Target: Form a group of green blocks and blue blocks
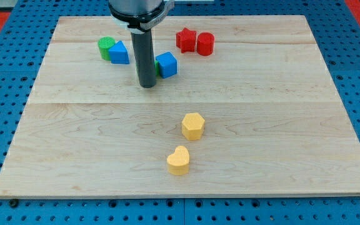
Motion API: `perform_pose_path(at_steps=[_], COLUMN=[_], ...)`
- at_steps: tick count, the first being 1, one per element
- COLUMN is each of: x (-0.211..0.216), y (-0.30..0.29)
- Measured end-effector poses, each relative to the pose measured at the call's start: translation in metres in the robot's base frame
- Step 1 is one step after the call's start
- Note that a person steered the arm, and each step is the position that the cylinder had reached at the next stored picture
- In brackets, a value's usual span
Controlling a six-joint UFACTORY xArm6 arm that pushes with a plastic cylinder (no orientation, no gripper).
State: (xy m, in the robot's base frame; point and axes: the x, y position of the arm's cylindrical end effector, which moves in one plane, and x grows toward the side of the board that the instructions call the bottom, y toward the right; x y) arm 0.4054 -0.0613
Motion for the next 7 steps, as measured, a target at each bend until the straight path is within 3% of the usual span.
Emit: perform_pose_path(at_steps=[1, 2, 3, 4, 5, 6, 7], x=[0.005, -0.027, -0.054, -0.056, -0.080, -0.108, -0.110], y=[0.058, 0.061, 0.052, -0.025, 0.000, -0.004, -0.030])
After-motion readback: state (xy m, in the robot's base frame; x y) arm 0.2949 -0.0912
